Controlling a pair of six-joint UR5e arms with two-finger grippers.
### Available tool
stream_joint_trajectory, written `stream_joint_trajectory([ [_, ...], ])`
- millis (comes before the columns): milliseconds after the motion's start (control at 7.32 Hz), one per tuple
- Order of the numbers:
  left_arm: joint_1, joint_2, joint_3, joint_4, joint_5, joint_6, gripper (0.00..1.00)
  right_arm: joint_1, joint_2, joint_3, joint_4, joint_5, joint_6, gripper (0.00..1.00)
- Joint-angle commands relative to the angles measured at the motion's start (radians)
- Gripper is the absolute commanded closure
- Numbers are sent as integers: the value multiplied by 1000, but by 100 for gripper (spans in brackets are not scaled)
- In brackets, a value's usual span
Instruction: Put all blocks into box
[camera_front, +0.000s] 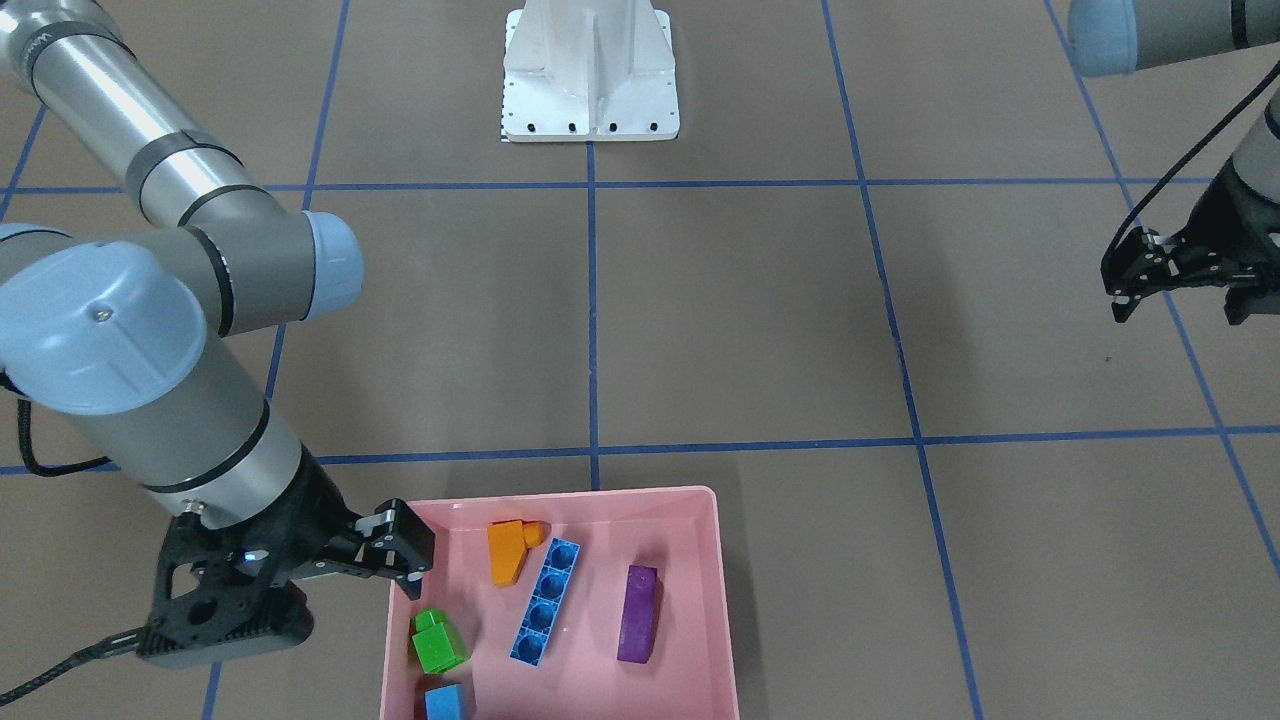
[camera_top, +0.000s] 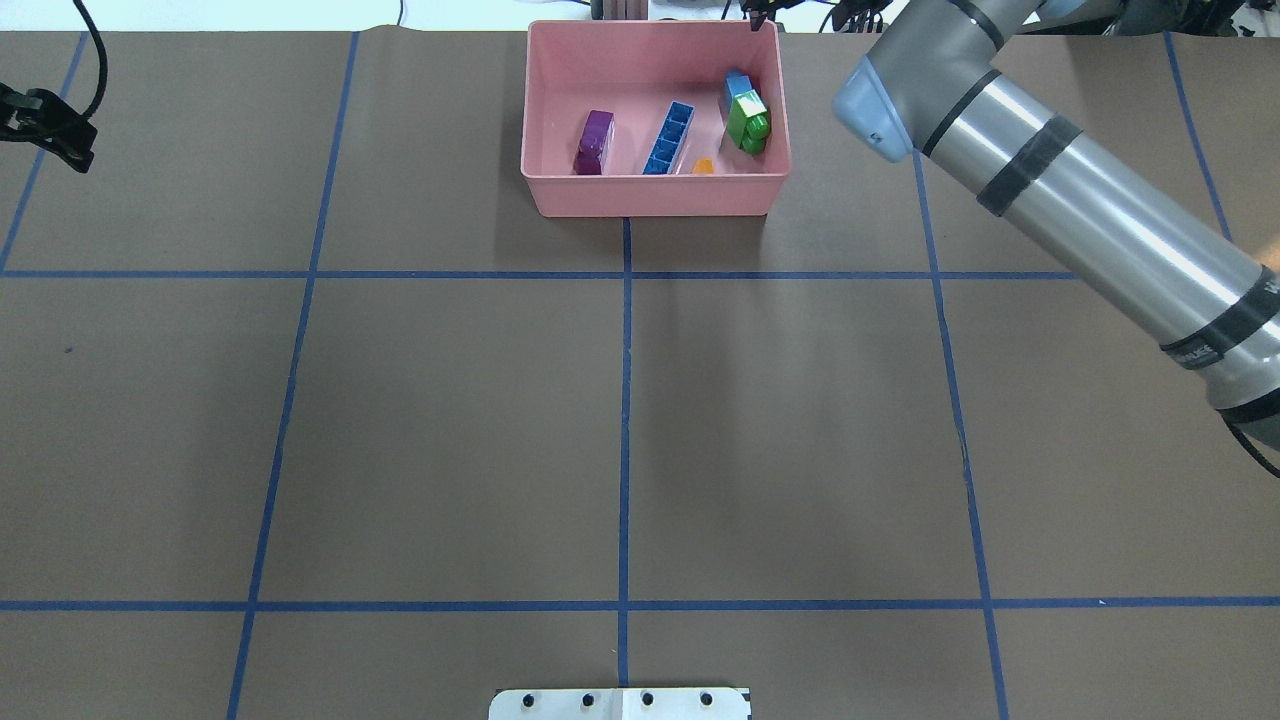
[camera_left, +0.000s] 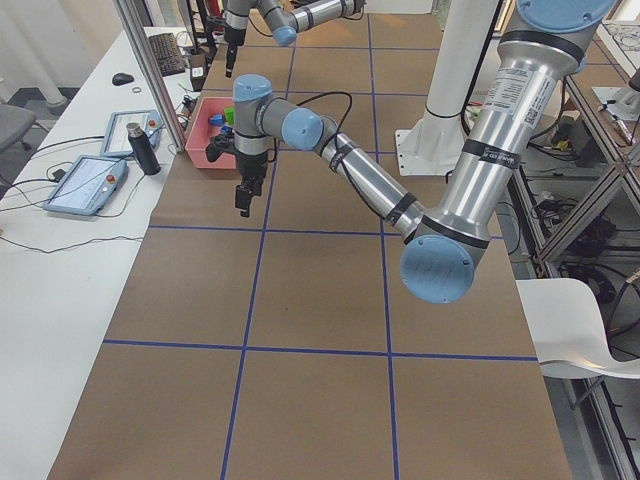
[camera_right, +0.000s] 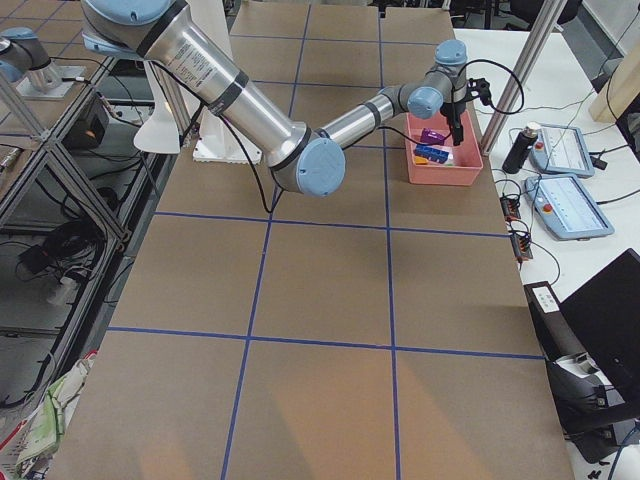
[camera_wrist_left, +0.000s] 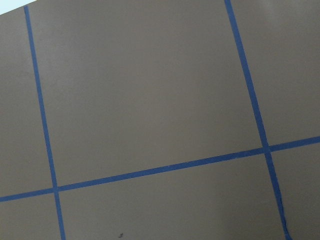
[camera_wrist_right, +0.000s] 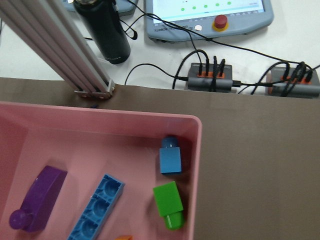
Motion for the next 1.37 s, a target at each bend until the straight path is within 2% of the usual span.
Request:
stream_joint_trajectory([
  [0,-98,42,32,-3,-8,143,0,118,-85,150,-241,108,-107,0],
  [137,-144,80,44,-3,-12,297,0,157,-217,296,-305,137,-206,0],
  [273,-171,114,48,-3,-18,330,0,207,-357,410,-340,169,-282,0],
  [410,-181,140,70,-6,-50,329,0,259,-493,475,-341,223,-354,0],
  [546,-206,166,81,-14,-61,332,0,317,-628,508,-323,283,-482,0],
  [819,-253,232,87,-14,-123,437,0,408,-859,523,-257,292,-713,0],
  [956,-281,242,133,-14,-127,494,0,437,-922,513,-252,283,-812,0],
  [1229,-336,245,245,-75,-169,502,0,510,-967,476,-261,294,-838,0],
])
